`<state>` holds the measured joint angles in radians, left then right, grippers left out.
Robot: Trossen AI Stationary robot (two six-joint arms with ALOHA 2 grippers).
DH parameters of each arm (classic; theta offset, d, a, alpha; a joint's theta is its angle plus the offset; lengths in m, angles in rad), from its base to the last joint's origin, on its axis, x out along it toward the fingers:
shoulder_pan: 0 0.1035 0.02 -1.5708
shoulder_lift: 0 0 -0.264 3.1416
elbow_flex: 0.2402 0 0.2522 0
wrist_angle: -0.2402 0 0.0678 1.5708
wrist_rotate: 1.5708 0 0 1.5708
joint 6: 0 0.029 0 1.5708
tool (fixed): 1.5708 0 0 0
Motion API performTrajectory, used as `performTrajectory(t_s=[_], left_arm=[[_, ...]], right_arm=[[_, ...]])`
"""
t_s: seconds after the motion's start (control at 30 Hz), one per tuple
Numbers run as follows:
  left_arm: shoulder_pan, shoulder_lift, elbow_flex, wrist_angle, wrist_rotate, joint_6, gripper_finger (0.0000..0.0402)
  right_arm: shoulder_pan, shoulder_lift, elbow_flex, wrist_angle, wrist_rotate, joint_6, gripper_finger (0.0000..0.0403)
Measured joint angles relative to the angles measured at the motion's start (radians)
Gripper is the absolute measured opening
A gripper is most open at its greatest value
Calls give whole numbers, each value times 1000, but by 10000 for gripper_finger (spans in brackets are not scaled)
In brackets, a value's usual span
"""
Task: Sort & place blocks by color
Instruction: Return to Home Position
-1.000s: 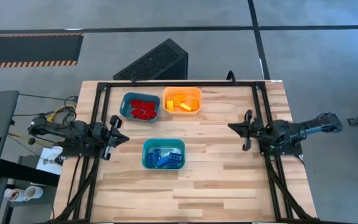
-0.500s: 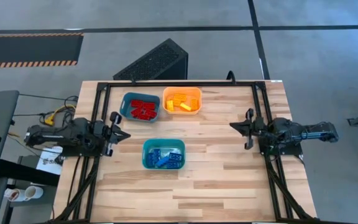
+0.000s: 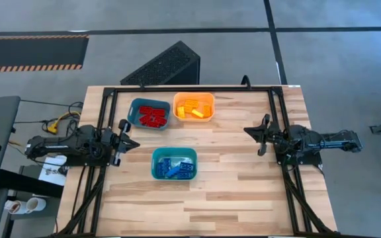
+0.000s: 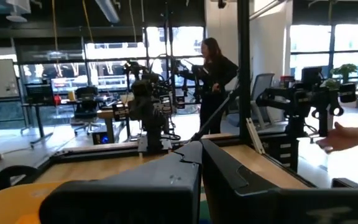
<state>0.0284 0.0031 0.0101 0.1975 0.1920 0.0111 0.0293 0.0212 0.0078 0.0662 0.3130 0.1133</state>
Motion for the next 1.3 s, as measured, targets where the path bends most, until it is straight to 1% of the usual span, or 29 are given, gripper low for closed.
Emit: performTrajectory(t_s=[0.1,0.27,0.33,0.5,0.87,1.1,1.3], left_arm=[[0,1,0,1,6,-19,0],[0,1,-1,-33,5,-137,0],[0,1,-1,-53,5,-160,0],[0,1,-2,-138,3,-153,0],[0,4,-2,-148,-99,-153,0],[0,4,-2,-153,-128,-145,0],[0,4,-3,-154,-129,-150,0]], right_arm=[[2,0,0,-2,0,0,31],[2,0,0,-4,0,0,28],[2,0,0,-5,0,1,27],[2,0,-1,-6,1,2,28],[2,0,-1,-6,2,2,27],[2,0,-1,-6,2,1,28],[2,0,-1,-6,3,0,28]])
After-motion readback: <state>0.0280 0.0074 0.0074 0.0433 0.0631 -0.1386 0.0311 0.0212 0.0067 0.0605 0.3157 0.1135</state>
